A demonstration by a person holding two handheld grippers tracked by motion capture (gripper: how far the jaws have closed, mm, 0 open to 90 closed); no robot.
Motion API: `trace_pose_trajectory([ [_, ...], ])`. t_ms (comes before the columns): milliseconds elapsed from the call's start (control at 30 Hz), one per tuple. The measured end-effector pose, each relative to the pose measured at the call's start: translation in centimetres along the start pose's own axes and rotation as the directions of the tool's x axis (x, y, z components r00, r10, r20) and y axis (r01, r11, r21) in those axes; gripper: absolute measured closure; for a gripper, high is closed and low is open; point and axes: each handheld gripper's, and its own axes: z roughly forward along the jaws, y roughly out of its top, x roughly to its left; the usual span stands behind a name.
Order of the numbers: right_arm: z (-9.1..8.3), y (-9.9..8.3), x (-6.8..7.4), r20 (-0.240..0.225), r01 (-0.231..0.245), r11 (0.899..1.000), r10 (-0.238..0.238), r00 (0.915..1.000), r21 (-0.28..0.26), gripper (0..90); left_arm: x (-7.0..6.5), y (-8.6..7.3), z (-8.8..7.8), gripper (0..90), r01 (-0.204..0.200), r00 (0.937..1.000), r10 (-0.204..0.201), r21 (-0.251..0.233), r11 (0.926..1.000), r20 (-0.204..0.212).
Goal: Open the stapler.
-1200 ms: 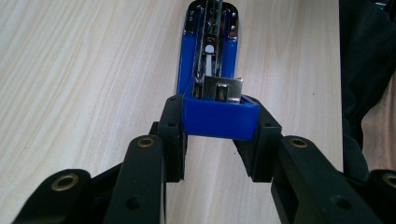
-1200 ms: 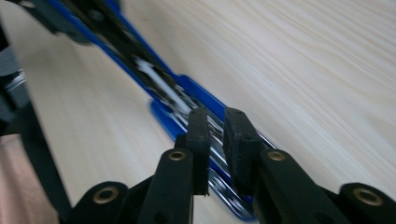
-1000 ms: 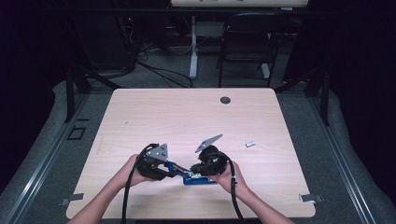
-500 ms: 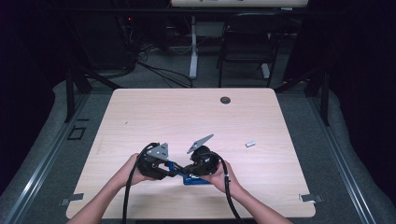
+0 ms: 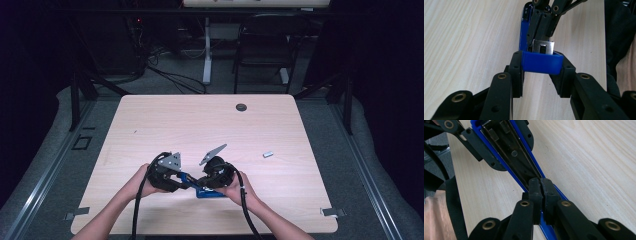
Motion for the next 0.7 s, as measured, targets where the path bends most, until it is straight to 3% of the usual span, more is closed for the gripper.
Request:
trace_pose_trajectory([
  [367, 0.06, 0.11, 0.10, 0.018, 0.003, 1.000, -0.003, 0.9998, 0.029, 89.5, 0.09, -0.05, 0.10, 63.6, 0.019, 0.9998, -0.019, -0.009, 0.9998, 0.001],
  [500, 0.08, 0.11, 0.09, 0.014, 0.007, 0.999, -0.008, 0.9999, 0.034, 90.0, 0.16, 0.05, 0.04, 61.7, 0.016, 0.9997, -0.016, -0.007, 0.9998, 0.016],
  [700, 0.13, 0.02, 0.02, 0.011, 0.011, 0.999, -0.011, 0.9999, 0.037, 90.0, 0.11, 0.33, 0.04, 59.9, 0.006, 1.0000, -0.006, -0.021, 0.9998, 0.005],
])
